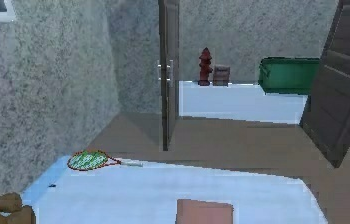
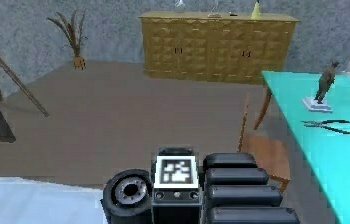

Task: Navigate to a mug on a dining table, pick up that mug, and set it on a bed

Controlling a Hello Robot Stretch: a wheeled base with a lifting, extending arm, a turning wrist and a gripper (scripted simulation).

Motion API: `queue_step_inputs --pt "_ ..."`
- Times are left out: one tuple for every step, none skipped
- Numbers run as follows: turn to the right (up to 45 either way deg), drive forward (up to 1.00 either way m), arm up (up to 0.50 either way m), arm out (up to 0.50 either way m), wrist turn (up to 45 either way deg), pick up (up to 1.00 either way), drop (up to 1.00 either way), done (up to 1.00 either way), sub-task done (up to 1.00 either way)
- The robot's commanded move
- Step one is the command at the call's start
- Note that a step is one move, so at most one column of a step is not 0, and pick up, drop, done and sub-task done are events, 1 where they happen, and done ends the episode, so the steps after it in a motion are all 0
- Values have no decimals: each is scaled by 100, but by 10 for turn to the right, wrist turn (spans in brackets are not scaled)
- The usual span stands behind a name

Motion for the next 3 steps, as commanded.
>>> queue_step_inputs --pt "-270 0 0 0 0 0 0 0 0" --pt "450 0 0 0 0 0 0 0 0" --pt "60 0 0 0 0 0 0 0 0"
